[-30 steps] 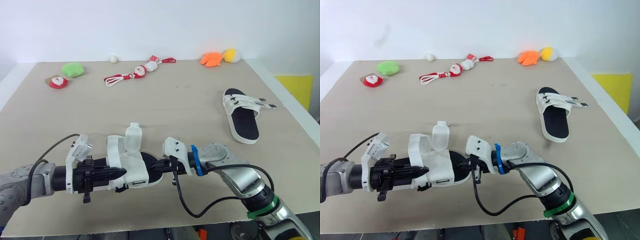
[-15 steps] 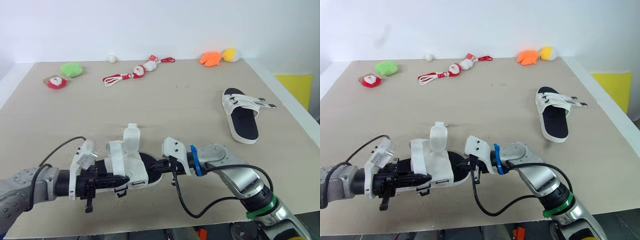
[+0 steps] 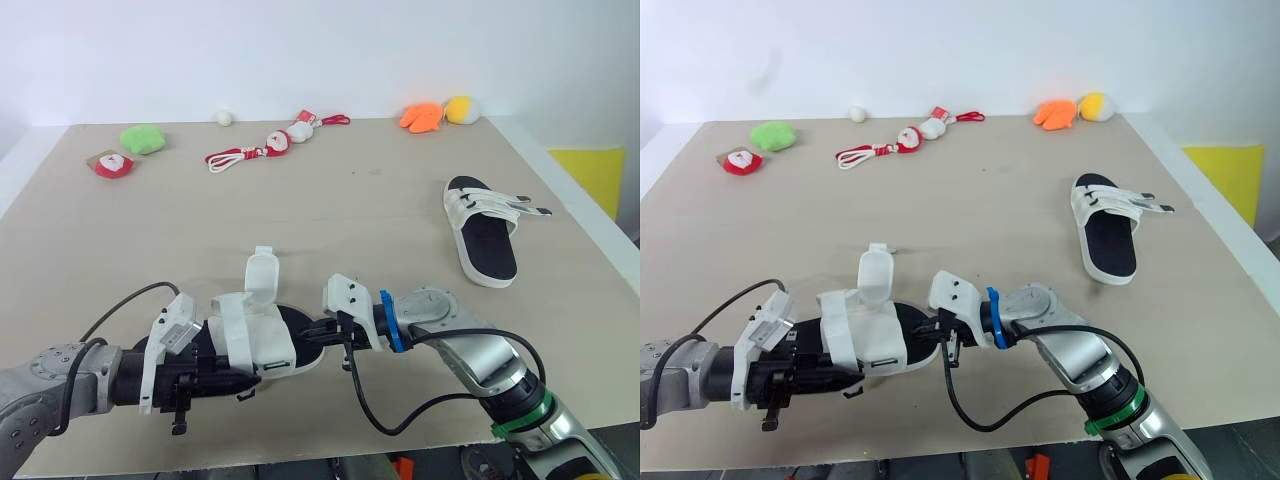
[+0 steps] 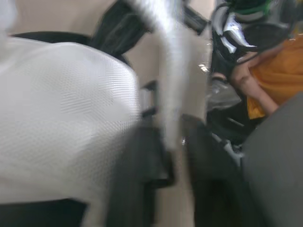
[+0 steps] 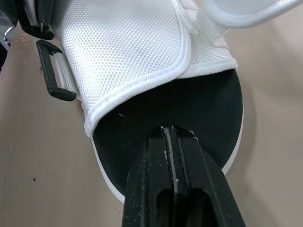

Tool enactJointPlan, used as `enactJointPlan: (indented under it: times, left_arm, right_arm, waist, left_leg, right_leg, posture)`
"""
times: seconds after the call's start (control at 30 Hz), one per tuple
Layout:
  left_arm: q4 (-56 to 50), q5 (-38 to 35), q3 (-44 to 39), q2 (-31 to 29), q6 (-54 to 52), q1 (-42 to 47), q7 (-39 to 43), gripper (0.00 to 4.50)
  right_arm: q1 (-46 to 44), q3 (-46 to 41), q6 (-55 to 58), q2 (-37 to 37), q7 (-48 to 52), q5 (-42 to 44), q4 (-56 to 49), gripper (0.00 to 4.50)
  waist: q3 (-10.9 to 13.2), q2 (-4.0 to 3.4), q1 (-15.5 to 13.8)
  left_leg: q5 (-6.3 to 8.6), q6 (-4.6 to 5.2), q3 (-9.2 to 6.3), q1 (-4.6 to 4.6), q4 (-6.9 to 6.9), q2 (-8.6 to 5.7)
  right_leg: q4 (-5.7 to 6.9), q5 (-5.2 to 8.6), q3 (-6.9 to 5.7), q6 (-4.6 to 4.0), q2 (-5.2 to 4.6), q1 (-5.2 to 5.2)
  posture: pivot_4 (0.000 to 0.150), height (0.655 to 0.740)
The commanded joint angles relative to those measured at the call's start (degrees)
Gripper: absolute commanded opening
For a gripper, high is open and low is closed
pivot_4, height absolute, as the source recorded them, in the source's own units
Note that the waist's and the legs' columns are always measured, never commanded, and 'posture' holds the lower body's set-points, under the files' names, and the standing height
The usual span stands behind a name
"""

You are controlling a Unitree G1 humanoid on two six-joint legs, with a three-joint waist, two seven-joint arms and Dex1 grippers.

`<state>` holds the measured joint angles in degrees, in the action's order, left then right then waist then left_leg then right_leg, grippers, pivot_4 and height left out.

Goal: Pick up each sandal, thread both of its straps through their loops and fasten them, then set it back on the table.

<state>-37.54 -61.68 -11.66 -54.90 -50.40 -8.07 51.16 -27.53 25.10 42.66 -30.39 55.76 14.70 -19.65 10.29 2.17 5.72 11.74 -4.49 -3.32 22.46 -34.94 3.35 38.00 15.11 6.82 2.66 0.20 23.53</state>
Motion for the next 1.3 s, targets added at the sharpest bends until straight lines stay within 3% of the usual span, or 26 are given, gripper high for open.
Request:
enactJointPlan:
  times: [0.03, 0.13, 0.33, 0.5, 0.67, 0.73, 0.9, 1.2, 1.3]
  left_arm:
    - [-0.44, -1.74, -5.94, -0.51, -0.28, -2.38, -0.64, 2.9]
    - [-0.8, -6.37, -12.3, 0.09, -1.38, -5.92, -1.65, 4.3]
    - [-1.83, -10.26, -25.8, 1.14, -3.68, -19.72, 1.7, 4.3]
    - [-4.42, -8.22, -29.0, 2.73, -3.38, -29.46, 6.3, 4.3]
    - [-7.38, -1.05, -21.31, 3.92, -0.03, -30.53, 4.49, 4.3]
    - [-7.42, 7.63, -13.87, 4.64, 3.61, -28.27, 1.21, 4.3]
    - [-6.21, 13.62, -4.3, 8.03, 6.5, -21.95, -3.05, 4.3]
    - [-4.26, 14.32, 1.16, 10.44, 6.33, -17.26, -4.59, 4.3]
    - [-4.05, 12.6, 1.14, 11.34, 5.79, -16.9, -5.15, 3.43]
  right_arm:
    - [1.08, 1.84, 2.06, -0.4, -1.38, -1.3, 2.13, 0.0]
    - [1.2, 2.07, 1.85, -0.28, -1.31, -1.18, 2.31, 0.0]
    - [1.37, 2.62, 1.59, -0.13, -0.87, -0.87, 2.46, 0.0]
    - [1.13, 2.91, 1.26, -0.04, -0.47, -0.85, 2.88, 0.0]
    - [0.36, 3.18, 1.04, 0.34, -0.08, -0.99, 3.52, 0.0]
    - [0.09, 3.13, 1.02, 0.42, -0.05, -1.0, 3.77, 0.0]
    - [0.09, 2.98, 1.16, 0.22, -0.07, -1.02, 3.53, 0.0]
    - [0.24, 2.5, 1.36, -0.19, -0.27, -0.9, 3.29, 0.0]
    - [0.23, 2.51, 1.55, -0.13, -0.41, -0.81, 3.07, 0.0]
  waist:
    - [0.0, 0.0, 0.0]
    - [0.0, 0.0, -0.01]
    - [-0.01, 0.02, 0.15]
    - [-0.02, 0.04, 0.2]
    - [-0.08, 0.07, 0.21]
    - [-0.1, 0.05, 0.21]
    - [-0.15, 0.14, 0.22]
    - [-0.15, 0.12, 0.17]
    - [-0.16, 0.12, 0.17]
  left_leg:
    - [0.0, 0.0, 0.01, -0.01, -0.01, 0.0]
    - [-0.03, 0.04, -0.01, -0.04, -0.01, 0.01]
    - [0.02, -0.01, 0.06, -0.04, 0.04, 0.1]
    - [0.07, -0.09, 0.1, -0.05, 0.05, 0.11]
    - [0.07, -0.1, 0.1, -0.06, 0.03, 0.1]
    - [0.07, -0.1, 0.15, -0.07, 0.03, 0.1]
    - [0.08, -0.11, 0.12, -0.06, 0.05, 0.17]
    - [0.07, -0.09, 0.1, -0.06, 0.01, 0.18]
    - [0.07, -0.09, 0.11, -0.1, -0.03, 0.17]
  right_leg:
    - [0.0, 0.0, 0.01, 0.0, 0.0, -0.01]
    - [0.0, -0.01, 0.0, 0.02, 0.0, -0.01]
    - [0.0, 0.03, -0.02, -0.06, 0.02, 0.06]
    - [0.0, 0.06, -0.02, -0.1, 0.01, 0.12]
    - [0.0, 0.07, 0.01, -0.13, 0.0, 0.35]
    - [0.0, 0.06, 0.05, -0.13, 0.01, 0.35]
    - [0.01, 0.03, 0.09, -0.12, 0.17, 0.34]
    - [0.01, 0.0, 0.17, -0.09, 0.22, 0.08]
    - [0.01, 0.01, 0.2, -0.09, 0.21, 0.01]
  posture:
    - [0.15, 0.74]
    - [0.15, 0.74]
    - [0.15, 0.74]
    - [0.15, 0.74]
    - [0.15, 0.74]
    - [0.15, 0.74]
    - [0.15, 0.74]
    - [0.15, 0.74]
    - [0.15, 0.74]
